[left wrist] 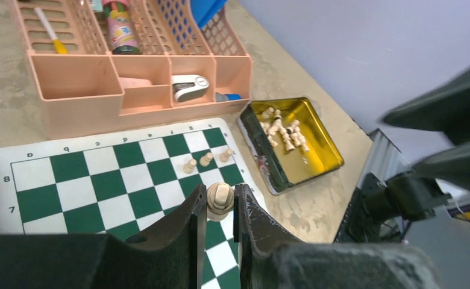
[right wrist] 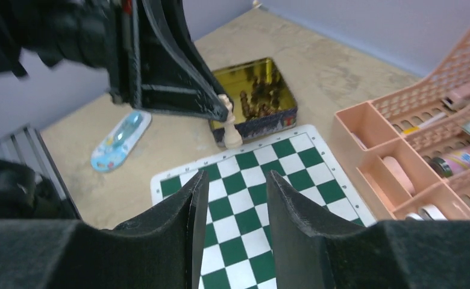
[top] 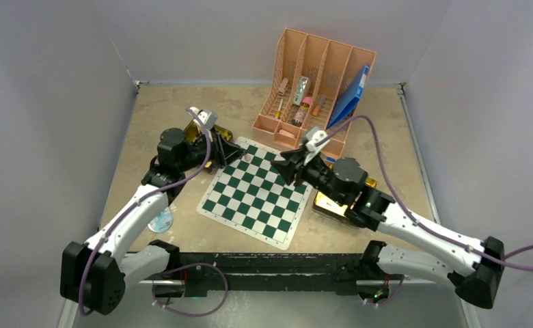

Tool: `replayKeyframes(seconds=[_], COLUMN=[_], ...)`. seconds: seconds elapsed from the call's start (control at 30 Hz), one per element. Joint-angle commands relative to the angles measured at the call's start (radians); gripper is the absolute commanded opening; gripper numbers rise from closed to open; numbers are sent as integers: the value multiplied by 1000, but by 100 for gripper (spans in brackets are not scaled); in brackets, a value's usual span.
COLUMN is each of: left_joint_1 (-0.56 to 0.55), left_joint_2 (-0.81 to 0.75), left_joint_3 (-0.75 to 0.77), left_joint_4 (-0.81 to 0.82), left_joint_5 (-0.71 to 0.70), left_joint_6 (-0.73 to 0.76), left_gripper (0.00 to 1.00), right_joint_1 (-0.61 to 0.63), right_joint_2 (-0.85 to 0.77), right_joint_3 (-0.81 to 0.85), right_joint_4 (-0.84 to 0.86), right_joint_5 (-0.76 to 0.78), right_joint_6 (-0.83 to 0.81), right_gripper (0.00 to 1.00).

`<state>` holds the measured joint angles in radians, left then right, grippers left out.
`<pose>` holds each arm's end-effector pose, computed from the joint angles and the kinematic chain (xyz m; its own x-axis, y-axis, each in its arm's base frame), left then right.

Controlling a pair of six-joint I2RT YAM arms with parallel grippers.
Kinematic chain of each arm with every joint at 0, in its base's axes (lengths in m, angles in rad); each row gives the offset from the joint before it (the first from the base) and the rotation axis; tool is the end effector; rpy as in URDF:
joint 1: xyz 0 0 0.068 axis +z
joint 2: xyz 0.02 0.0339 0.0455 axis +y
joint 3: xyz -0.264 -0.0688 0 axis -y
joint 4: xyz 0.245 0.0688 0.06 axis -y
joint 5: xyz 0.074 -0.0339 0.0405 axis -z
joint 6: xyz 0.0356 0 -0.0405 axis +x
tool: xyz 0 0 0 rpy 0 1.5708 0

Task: Set up the chess pieces on the board
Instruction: Place the chess piece on the chessboard.

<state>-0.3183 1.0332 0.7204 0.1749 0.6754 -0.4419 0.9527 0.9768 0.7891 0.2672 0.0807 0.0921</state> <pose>0.2183 -0.0954 0.3080 -0.4740 -0.1952 -0.8586 0.6966 0.5133 -0.5013 0.1375 0.1885 0.3542 -0.0246 0.1236 -0.9920 -0.7668 0.6344 0.0981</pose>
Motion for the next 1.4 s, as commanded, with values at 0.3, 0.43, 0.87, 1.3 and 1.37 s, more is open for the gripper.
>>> replayKeyframes(seconds=[0.3,0.43,0.87,1.3,1.37], left_joint_1=[-168,-195,-275,-324,-325], left_joint_2=[375,484,740,843,852], left_joint_3=[66,107,197,234,235], left_joint_4=[389,439,528,540,538], left_joint_5=[-354,-394,-475,-522,-528], left_joint_6=[87,109,150,201,207], left_gripper=[0,0,0,0,0], right_joint_1=[-4,-3,-3,-3,-3], right_joint_2=[-281,-332,-414,-409,-409], right_joint_3=[48,51,27,19,17], right_joint_4=[-230,-248,-329,-349,-346], right_joint_5=[152,129,159,230,232], right_joint_6=[314,322,330,299,293], right_gripper=[66,99,99,99,99])
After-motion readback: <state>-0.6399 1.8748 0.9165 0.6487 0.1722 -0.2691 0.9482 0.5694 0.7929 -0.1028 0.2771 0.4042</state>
